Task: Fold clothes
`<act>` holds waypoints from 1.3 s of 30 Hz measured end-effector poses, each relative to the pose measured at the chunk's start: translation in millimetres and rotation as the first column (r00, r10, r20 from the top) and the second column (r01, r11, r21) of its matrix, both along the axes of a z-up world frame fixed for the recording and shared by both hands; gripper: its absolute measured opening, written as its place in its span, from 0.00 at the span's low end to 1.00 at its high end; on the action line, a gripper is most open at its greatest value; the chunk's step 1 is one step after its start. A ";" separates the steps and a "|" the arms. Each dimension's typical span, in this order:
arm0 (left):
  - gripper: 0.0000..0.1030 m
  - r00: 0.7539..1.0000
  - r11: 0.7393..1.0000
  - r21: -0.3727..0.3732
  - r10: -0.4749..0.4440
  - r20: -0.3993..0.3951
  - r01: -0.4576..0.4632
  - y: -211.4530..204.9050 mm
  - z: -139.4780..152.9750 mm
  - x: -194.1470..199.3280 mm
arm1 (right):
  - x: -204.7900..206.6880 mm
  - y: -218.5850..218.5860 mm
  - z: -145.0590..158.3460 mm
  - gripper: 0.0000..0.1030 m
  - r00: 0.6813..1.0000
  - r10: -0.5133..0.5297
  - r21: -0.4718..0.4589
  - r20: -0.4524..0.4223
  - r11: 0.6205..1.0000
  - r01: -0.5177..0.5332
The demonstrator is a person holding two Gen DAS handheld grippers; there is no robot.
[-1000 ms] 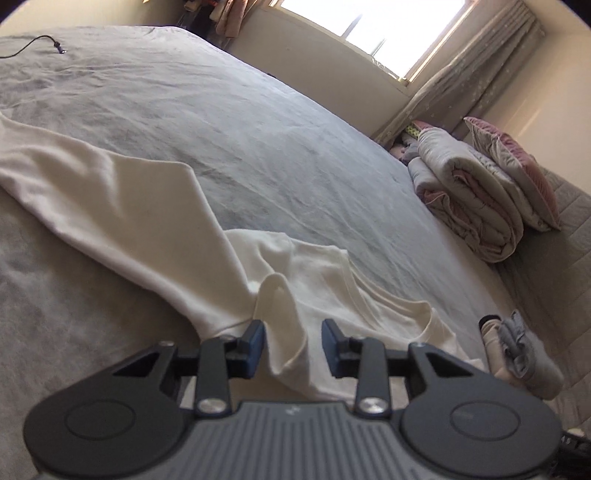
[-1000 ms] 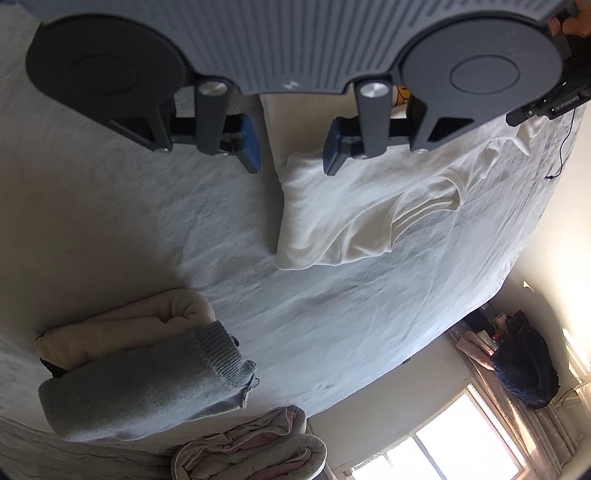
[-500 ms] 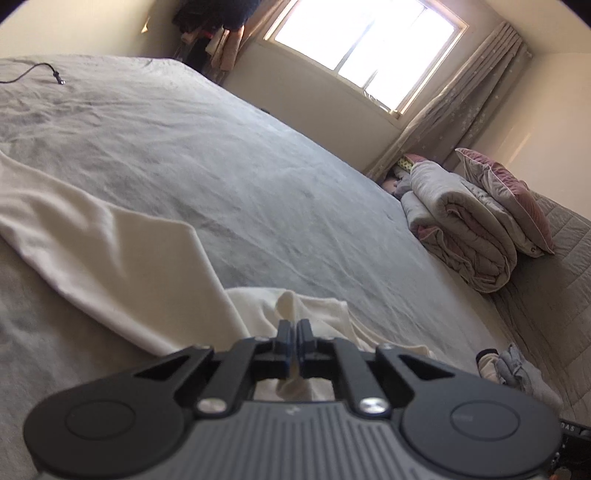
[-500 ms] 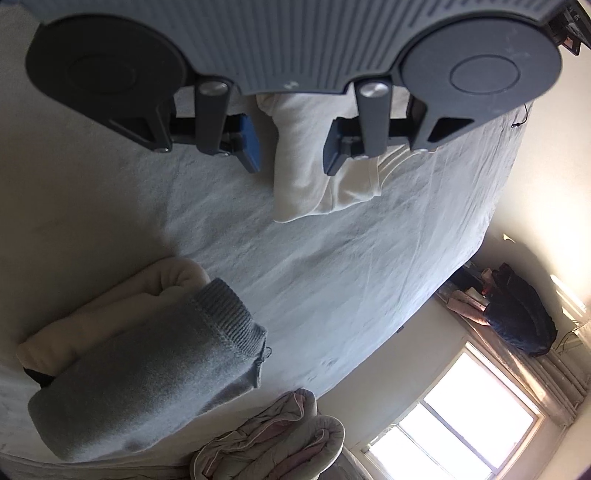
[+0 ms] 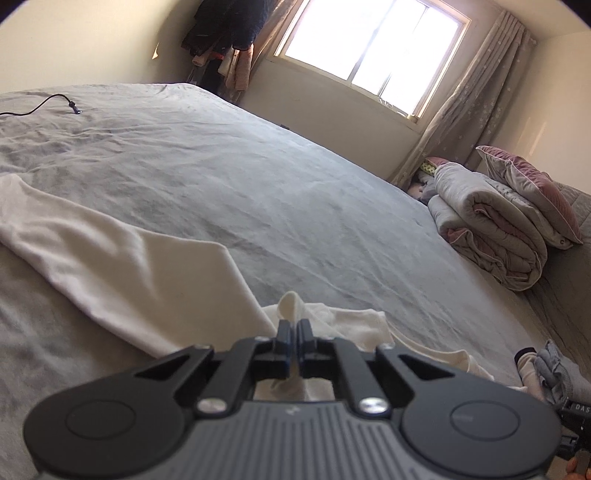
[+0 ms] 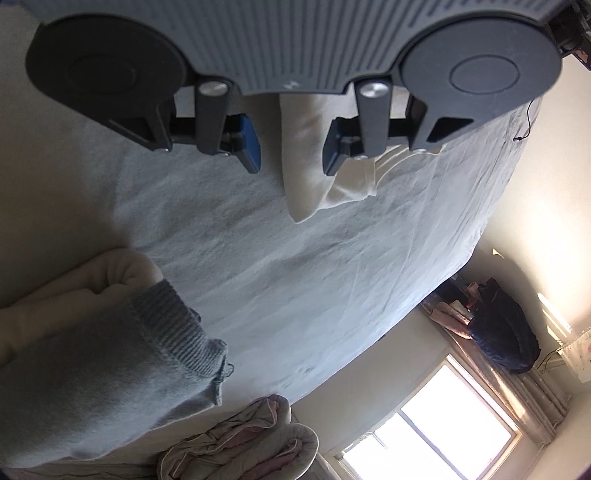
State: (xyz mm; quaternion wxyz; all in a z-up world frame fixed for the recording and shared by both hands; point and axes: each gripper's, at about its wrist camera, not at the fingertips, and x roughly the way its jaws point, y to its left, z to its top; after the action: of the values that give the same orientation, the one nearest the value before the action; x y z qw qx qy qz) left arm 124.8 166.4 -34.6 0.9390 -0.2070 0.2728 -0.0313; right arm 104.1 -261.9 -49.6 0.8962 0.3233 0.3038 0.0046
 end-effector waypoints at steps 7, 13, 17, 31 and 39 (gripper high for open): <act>0.03 1.000 0.999 0.034 -0.018 -0.017 0.018 -3.6 -6.6 2.3 | 9.7 24.1 1.1 0.04 0.996 -0.070 -0.269 0.046 0.960 0.080; 0.05 0.997 0.999 0.039 -0.026 -0.068 0.028 1.0 -16.1 6.5 | 12.4 34.0 -3.9 0.17 1.000 -0.022 -0.369 -0.018 0.929 0.014; 0.06 0.999 1.000 0.021 -0.013 -0.053 0.014 3.6 -7.2 1.3 | -7.5 33.4 13.3 0.33 1.000 0.002 -0.371 0.021 0.929 0.006; 0.06 0.992 0.988 0.084 -0.124 -0.028 0.126 -23.5 -6.5 -5.6 | -52.0 56.2 12.4 0.37 0.971 0.229 -0.493 -0.070 0.838 -0.233; 0.06 0.981 0.974 0.126 -0.182 -0.074 0.190 -40.0 -21.8 -3.0 | -48.3 72.7 -18.2 0.27 0.967 0.251 -0.727 -0.031 0.659 -0.194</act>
State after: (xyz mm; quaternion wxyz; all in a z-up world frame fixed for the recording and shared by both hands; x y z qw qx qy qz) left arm 121.8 126.5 -56.4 0.9347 -0.1187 0.3214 -0.0945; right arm 55.9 -189.2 -67.8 0.9535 -0.0967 0.2855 0.0057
